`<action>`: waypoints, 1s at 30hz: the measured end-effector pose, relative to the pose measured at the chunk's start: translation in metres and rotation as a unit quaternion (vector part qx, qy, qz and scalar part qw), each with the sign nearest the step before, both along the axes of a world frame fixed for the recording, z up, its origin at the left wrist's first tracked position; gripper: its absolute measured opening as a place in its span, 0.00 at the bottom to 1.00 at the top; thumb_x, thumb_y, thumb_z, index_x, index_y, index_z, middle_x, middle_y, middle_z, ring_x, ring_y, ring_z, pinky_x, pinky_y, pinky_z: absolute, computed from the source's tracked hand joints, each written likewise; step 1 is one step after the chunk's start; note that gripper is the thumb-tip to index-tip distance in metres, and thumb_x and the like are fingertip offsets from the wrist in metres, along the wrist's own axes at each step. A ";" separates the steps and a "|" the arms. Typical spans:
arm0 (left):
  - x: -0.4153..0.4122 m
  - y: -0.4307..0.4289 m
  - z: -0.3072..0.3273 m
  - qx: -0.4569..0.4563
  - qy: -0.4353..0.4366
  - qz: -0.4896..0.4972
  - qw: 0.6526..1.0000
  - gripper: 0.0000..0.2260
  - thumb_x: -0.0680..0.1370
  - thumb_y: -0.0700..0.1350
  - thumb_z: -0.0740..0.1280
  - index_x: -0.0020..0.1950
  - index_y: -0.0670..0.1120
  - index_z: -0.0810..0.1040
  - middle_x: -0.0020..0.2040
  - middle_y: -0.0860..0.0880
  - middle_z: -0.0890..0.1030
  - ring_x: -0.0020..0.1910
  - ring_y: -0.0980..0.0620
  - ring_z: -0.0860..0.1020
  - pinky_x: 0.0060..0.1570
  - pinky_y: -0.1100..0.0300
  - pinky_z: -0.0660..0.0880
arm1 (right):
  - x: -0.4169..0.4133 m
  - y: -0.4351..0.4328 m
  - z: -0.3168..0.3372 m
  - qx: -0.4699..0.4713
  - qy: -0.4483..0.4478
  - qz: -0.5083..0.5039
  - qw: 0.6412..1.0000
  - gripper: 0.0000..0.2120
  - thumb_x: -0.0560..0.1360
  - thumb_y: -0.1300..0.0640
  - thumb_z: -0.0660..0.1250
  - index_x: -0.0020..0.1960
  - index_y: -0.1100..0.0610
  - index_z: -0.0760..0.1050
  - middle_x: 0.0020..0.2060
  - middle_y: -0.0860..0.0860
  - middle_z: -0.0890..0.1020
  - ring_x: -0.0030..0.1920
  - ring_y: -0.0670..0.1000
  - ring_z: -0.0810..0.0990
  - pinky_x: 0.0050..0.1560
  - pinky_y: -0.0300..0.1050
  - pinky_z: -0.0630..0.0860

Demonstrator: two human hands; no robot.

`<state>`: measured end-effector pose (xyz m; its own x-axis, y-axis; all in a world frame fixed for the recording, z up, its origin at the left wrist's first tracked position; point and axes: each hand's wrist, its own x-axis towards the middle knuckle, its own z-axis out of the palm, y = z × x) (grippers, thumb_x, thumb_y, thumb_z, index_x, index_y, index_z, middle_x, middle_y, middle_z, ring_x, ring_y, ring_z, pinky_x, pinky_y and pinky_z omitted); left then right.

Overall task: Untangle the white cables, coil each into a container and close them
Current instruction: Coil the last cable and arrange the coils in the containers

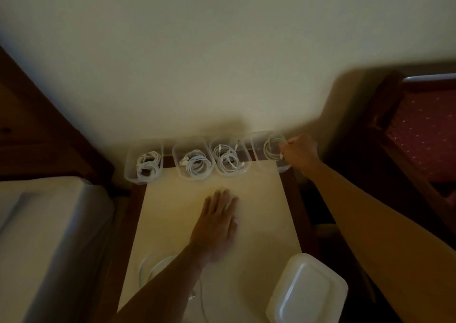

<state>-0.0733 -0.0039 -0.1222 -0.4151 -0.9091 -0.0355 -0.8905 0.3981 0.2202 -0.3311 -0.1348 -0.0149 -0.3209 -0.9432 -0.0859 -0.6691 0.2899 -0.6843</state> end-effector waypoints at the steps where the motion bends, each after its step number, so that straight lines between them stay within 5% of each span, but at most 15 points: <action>1: 0.000 0.000 -0.003 -0.004 0.010 0.002 1.000 0.27 0.85 0.56 0.46 0.85 0.51 0.52 0.85 0.46 0.48 0.84 0.45 0.42 0.81 0.47 0.40 | -0.001 -0.012 -0.003 0.013 0.023 0.007 1.000 0.14 0.80 0.57 0.65 0.38 0.62 0.77 0.32 0.55 0.77 0.31 0.50 0.74 0.33 0.42 0.73; 6: 0.000 0.000 -0.003 -0.018 0.017 0.007 1.000 0.28 0.84 0.57 0.46 0.84 0.50 0.56 0.85 0.45 0.51 0.84 0.46 0.44 0.81 0.44 0.45 | 0.003 -0.054 -0.014 0.025 0.073 0.033 0.996 0.14 0.74 0.63 0.71 0.34 0.59 0.70 0.28 0.52 0.74 0.26 0.47 0.74 0.19 0.34 0.65; 10: 0.000 0.000 -0.003 -0.020 0.016 0.004 1.000 0.28 0.84 0.57 0.47 0.84 0.50 0.55 0.85 0.46 0.51 0.84 0.46 0.43 0.81 0.44 0.45 | 0.009 -0.064 -0.018 0.034 0.112 0.053 0.992 0.14 0.73 0.62 0.72 0.34 0.59 0.70 0.30 0.54 0.76 0.30 0.53 0.78 0.29 0.39 0.72; 24: 0.001 -0.002 -0.007 -0.022 0.031 0.005 0.999 0.28 0.84 0.57 0.50 0.84 0.50 0.57 0.85 0.46 0.52 0.84 0.46 0.44 0.81 0.44 0.45 | 0.027 -0.057 -0.017 -0.005 0.209 0.014 0.978 0.05 0.79 0.60 0.68 0.48 0.62 0.78 0.39 0.58 0.81 0.40 0.58 0.83 0.40 0.49 0.82; 27: 0.002 -0.001 -0.003 -0.010 0.039 0.004 0.999 0.28 0.84 0.57 0.49 0.83 0.50 0.58 0.85 0.45 0.54 0.84 0.45 0.46 0.81 0.43 0.45 | 0.033 -0.036 0.001 -0.052 0.269 0.030 0.961 0.10 0.81 0.54 0.65 0.43 0.58 0.76 0.37 0.55 0.80 0.36 0.56 0.82 0.37 0.46 0.80; 30: 0.003 0.000 0.006 0.013 0.052 0.006 0.999 0.26 0.85 0.54 0.53 0.83 0.48 0.59 0.84 0.43 0.54 0.84 0.43 0.47 0.82 0.45 0.44 | 0.053 0.012 0.011 -0.086 0.213 0.065 0.971 0.14 0.81 0.56 0.62 0.37 0.56 0.76 0.32 0.52 0.79 0.32 0.52 0.80 0.31 0.43 0.77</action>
